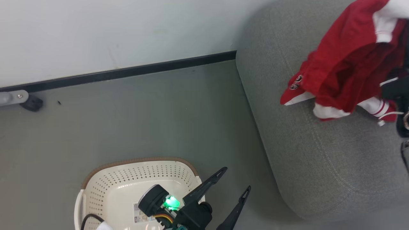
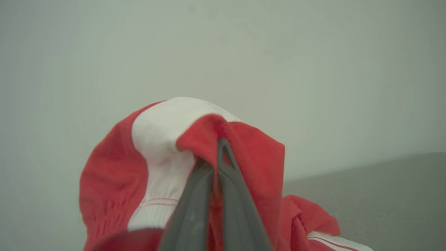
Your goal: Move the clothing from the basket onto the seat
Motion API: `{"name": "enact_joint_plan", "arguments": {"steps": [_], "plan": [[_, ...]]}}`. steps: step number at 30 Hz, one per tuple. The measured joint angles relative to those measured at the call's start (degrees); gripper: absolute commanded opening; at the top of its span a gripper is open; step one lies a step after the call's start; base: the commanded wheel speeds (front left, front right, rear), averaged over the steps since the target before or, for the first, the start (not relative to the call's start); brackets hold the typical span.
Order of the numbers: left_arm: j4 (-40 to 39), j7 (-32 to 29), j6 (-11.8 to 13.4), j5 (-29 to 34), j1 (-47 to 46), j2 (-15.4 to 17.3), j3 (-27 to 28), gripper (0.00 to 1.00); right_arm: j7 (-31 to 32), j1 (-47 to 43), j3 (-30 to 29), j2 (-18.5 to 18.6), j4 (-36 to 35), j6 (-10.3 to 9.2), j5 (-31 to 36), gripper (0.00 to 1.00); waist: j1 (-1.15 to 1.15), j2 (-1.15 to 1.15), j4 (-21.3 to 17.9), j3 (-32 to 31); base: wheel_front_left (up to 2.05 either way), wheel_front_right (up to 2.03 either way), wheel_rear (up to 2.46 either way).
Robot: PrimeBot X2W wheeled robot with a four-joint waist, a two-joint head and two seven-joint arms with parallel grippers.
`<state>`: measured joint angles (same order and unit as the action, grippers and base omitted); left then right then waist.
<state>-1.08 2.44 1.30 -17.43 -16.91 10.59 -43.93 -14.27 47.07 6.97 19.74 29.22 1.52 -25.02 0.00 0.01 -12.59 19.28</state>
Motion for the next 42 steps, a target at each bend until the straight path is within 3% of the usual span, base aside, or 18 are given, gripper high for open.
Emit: {"name": "enact_joint_plan", "arguments": {"steps": [14, 24, 35, 42], "plan": [[-1.4, -0.4, -0.2, 3.2, -6.9, 1.3, 2.3, 1.00, -0.3, 8.7, -10.8, 10.4, 1.0, -1.08, -1.7, 0.00, 0.01, 0.00, -1.0, 8.7, 0.00, 0.00, 0.00], [-3.1, -0.4, -0.3, 4.5, -8.8, 1.9, 2.1, 1.00, -0.4, 12.7, -16.4, 15.9, 8.8, -1.29, -3.4, 0.00, 0.00, 0.00, 0.6, 13.6, 0.00, 0.00, 0.00], [-3.0, -0.9, -0.5, 5.0, -11.7, 2.1, 2.2, 1.00, -0.4, 13.5, -15.1, 11.6, 20.5, -1.48, -4.8, 0.00, 0.01, 0.00, 1.8, 18.2, 0.00, 0.00, 0.00], [-2.4, -0.9, -0.9, 5.0, -12.2, 1.9, 1.7, 1.00, 1.7, 14.1, -14.4, 10.3, 25.7, -0.53, -5.7, 0.00, 0.00, 0.00, 2.2, 18.8, 0.00, 0.00, 0.00]]}}
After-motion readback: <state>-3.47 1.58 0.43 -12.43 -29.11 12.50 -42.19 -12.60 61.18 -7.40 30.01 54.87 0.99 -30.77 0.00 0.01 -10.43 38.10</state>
